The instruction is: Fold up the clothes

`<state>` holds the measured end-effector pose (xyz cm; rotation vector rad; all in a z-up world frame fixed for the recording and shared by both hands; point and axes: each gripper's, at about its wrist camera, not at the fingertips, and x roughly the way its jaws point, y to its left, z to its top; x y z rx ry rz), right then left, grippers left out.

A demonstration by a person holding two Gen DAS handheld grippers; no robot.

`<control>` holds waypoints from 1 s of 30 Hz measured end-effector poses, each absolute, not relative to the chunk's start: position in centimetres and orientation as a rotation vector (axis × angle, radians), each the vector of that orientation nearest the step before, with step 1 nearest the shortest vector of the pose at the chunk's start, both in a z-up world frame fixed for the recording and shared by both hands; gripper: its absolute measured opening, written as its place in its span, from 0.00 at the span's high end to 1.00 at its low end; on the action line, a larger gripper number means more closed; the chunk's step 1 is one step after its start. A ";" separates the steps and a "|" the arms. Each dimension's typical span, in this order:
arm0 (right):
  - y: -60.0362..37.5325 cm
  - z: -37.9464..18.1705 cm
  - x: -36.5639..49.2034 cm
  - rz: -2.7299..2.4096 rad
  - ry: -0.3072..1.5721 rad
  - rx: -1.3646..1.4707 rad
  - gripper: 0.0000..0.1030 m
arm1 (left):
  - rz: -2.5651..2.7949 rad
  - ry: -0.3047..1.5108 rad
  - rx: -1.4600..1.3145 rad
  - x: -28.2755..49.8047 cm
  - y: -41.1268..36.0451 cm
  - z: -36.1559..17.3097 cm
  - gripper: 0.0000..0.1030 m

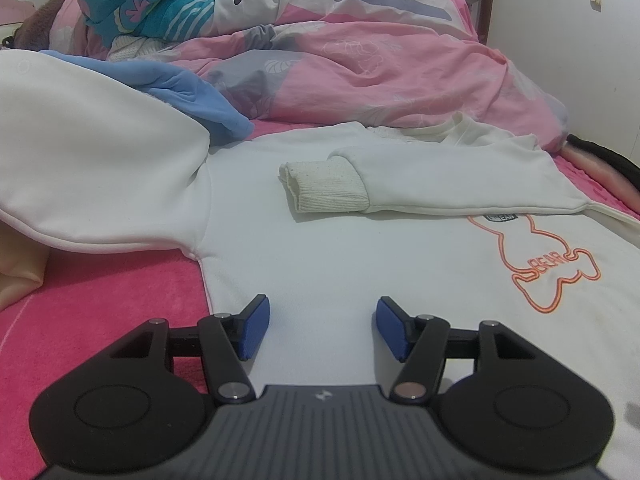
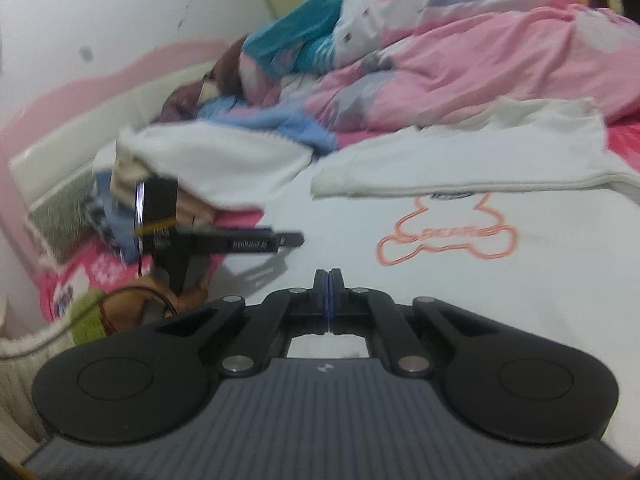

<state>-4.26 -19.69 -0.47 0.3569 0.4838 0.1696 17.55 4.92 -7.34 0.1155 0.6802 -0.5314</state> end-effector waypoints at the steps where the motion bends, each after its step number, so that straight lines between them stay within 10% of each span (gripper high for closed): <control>1: -20.2 -0.1 -5.0 0.152 0.470 0.372 1.00 | -0.531 0.680 0.115 17.5 4.9 -7.3 0.41; 17: -33.4 2.5 -36.1 -0.760 0.101 0.715 0.97 | -0.525 0.675 0.127 17.5 4.8 -7.3 0.41; 23: -35.6 -1.7 -42.6 -0.847 -0.017 1.098 0.49 | -0.523 0.671 0.131 17.4 4.9 -7.4 0.41; 30: -35.8 -2.0 -43.1 -0.836 -0.065 1.136 0.27 | -0.522 0.670 0.130 17.4 4.9 -7.4 0.41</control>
